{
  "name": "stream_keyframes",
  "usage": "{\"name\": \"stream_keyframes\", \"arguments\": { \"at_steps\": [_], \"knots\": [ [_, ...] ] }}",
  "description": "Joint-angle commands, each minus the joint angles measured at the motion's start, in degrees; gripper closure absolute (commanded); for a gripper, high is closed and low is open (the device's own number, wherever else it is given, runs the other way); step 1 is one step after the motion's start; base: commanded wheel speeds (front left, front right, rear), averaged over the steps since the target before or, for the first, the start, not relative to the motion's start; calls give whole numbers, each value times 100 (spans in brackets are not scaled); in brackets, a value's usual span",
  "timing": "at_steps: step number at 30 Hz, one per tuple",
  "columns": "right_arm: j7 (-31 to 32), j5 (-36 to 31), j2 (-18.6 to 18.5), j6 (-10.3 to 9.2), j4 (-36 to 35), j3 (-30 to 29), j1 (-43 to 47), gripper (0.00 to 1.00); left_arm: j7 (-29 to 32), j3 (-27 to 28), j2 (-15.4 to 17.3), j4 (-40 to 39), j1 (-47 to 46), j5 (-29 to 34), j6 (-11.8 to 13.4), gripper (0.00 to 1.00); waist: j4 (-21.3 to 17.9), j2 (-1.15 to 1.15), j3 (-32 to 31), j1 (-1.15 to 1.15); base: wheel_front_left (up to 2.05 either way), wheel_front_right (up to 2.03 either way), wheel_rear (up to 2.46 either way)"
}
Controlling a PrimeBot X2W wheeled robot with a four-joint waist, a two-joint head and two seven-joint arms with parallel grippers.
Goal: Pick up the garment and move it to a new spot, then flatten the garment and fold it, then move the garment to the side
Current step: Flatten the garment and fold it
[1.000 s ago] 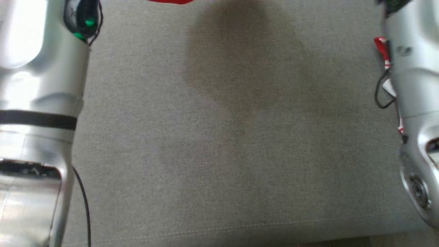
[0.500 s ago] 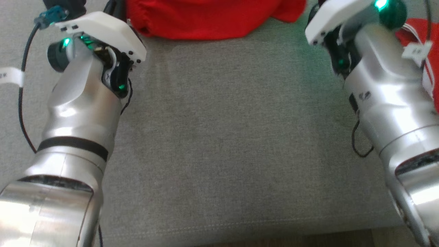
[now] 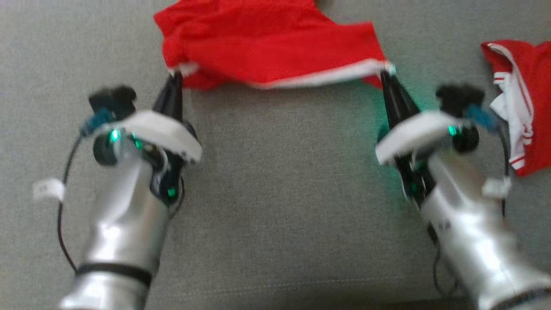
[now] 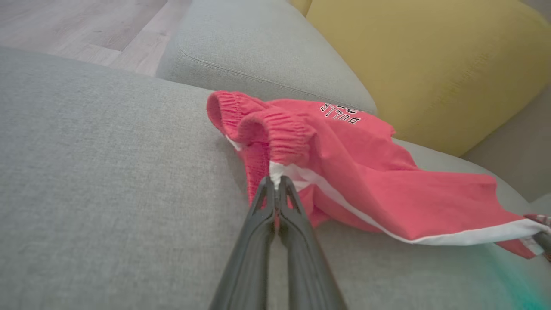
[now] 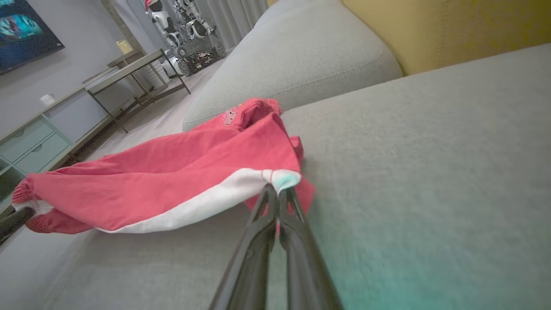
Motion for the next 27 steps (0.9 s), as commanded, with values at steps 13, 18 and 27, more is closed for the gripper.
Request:
{"name": "stream_keyframes", "arguments": {
  "at_steps": [13, 18, 27],
  "knots": [
    [229, -923, 106, -4, -2619, -1154, 3452, 100, -70, 113, 159, -2109, 2539, 537, 277, 100, -66, 0, -1047, 0, 0, 0, 0],
    [830, -1216, 208, -4, -3830, -1530, 4565, 100, -48, 80, 237, -2778, 3424, 590, 421, 100, -51, 0, -1310, 0, 0, 0, 0],
    [1697, -1281, 256, -4, -5447, -1832, 5955, 100, 455, 3, 347, -4119, 4640, 554, 779, 100, -20, 0, -1657, 0, 0, 0, 0]
  ]
}}
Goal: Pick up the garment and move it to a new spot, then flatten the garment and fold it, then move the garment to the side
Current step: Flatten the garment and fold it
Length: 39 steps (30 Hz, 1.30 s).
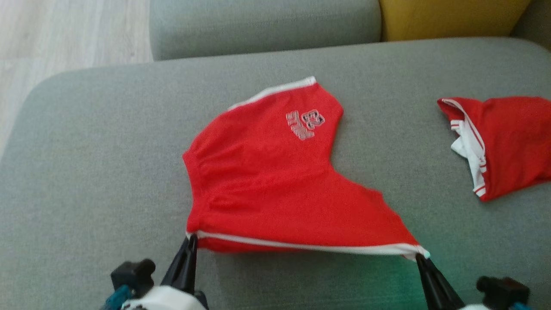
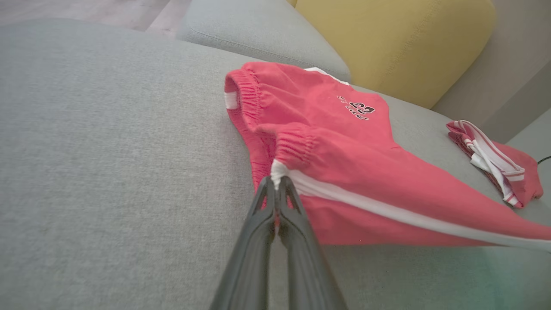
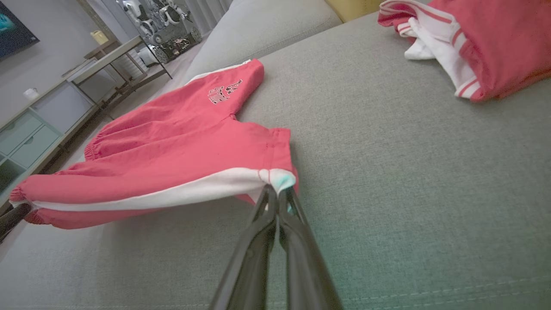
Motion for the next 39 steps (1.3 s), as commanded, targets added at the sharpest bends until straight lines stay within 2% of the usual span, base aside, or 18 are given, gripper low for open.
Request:
{"name": "stream_keyframes", "arguments": {
  "at_steps": [1, 5, 9, 17, 22, 31, 37, 39],
  "knots": [
    [41, 33, -43, -4, -318, 62, -51, 100, 38, 176, 96, -319, -92, -9, 55, 100, 10, 0, -58, 1, 0, 0, 0],
    [185, 50, -42, -4, -589, -120, 139, 100, 289, 148, 152, -783, 177, -20, 175, 100, 24, 0, -137, 1, 0, 0, 0],
    [233, -78, -41, -4, -602, -227, -80, 100, 471, 166, 224, -946, 165, -64, 195, 100, 14, 0, -127, 1, 0, 0, 0],
    [244, -383, -72, -4, -154, -118, -1497, 100, 671, 205, 291, -841, -705, -98, 93, 100, 128, 0, 330, 1, 0, 0, 0],
    [132, -327, -271, -4, 609, 87, -2876, 100, 706, 239, 266, -576, -1485, -145, -2, 100, 275, 0, 849, 1, 0, 0, 0],
    [-189, -60, -622, -4, 2641, 683, -5344, 100, 641, 178, 133, 170, -2749, -251, -195, 100, 652, 0, 1550, 1, 0, 0, 0],
    [-473, 183, -778, -4, 3987, 1012, -6455, 100, 477, 61, 25, 796, -3358, -328, -304, 100, 927, 0, 1804, 1, 0, 0, 0],
    [-546, 225, -789, -4, 4166, 1056, -6599, 100, 433, 52, 11, 890, -3437, -345, -313, 100, 965, 0, 1841, 1, 0, 0, 0]
  ]
}}
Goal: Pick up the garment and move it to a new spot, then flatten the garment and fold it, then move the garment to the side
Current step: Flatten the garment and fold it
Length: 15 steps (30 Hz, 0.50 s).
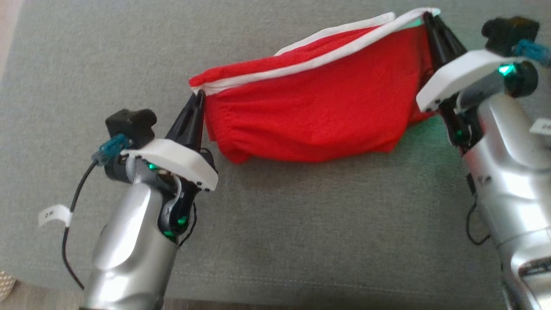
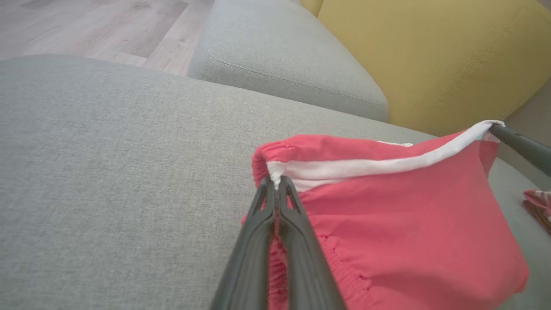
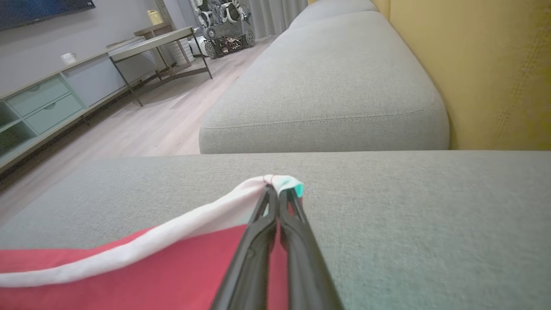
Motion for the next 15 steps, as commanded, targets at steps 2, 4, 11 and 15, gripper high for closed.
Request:
{"name": "stream_keyframes", "arguments": {
  "at_steps": [2, 4, 11, 15],
  "knots": [
    [-198, 114, -30, -4, 210, 185, -376, 100, -154, 169, 61, 23, -346, -64, -23, 100, 175, 0, 179, -1, 0, 0, 0],
    [-270, 194, -11, -4, 516, 334, -559, 100, -243, 151, 43, 204, -456, -98, -48, 100, 215, 0, 229, -1, 0, 0, 0],
    [-625, 489, 35, -4, 1201, 894, -907, 0, -461, 18, -2, 793, -739, -214, -152, 0, 253, 0, 347, -1, 0, 0, 0],
    [-988, 608, 34, -4, 1336, 1179, -927, 0, -629, -18, -14, 1007, -797, -247, -161, 0, 207, 0, 340, -1, 0, 0, 0]
  ]
}}
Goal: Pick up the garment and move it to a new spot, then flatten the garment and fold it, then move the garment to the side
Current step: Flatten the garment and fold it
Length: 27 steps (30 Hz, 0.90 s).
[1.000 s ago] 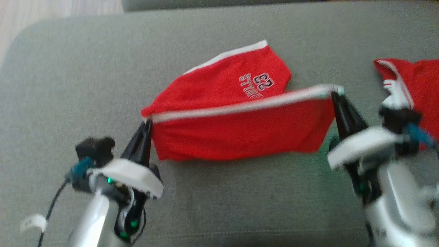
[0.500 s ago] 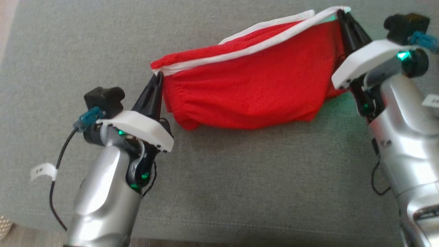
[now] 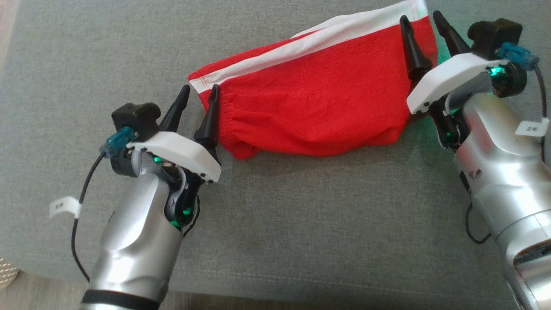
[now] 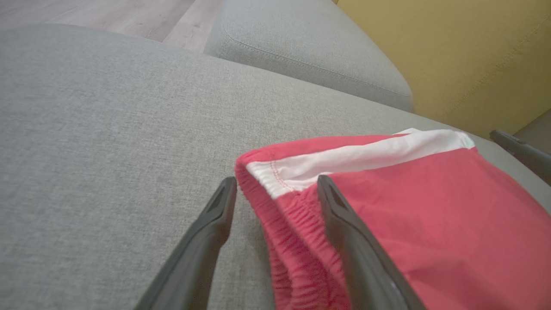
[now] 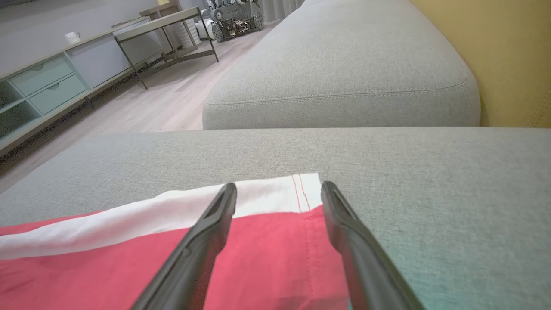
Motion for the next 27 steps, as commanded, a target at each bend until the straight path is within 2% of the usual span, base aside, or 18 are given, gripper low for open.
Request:
{"name": "stream_keyframes", "arguments": {
  "at_steps": [1, 7, 11, 14, 20, 27],
  "knots": [
    [-165, 66, 74, -4, -111, 129, -164, 0, -107, 170, 90, -97, -176, -54, 2, 0, -34, 0, -24, -1, 0, 0, 0],
    [-421, -29, 17, -4, -338, 239, -24, 0, -408, 262, 151, -219, -4, 134, 213, 0, -175, 0, -190, -1, 0, 0, 0],
    [-433, -375, -49, -4, -1051, -148, 295, 0, -479, 410, 240, -608, 205, 378, 452, 0, -279, 0, -318, -1, 0, 0, 0],
    [-434, -873, 11, -4, -1728, -613, 842, 0, -488, 601, 340, -1135, 437, 647, 597, 0, -382, 0, -461, -1, 0, 0, 0],
    [-435, -1555, 243, -4, -2547, -1070, 1678, 0, -489, 695, 465, -1633, 846, 1008, 720, 0, -544, 0, -661, -1, 0, 0, 0],
    [-429, -1897, 380, -4, -3078, -1322, 2448, 0, -490, 681, 562, -1794, 1245, 1138, 736, 0, -626, 0, -856, -1, 0, 0, 0]
  ]
}}
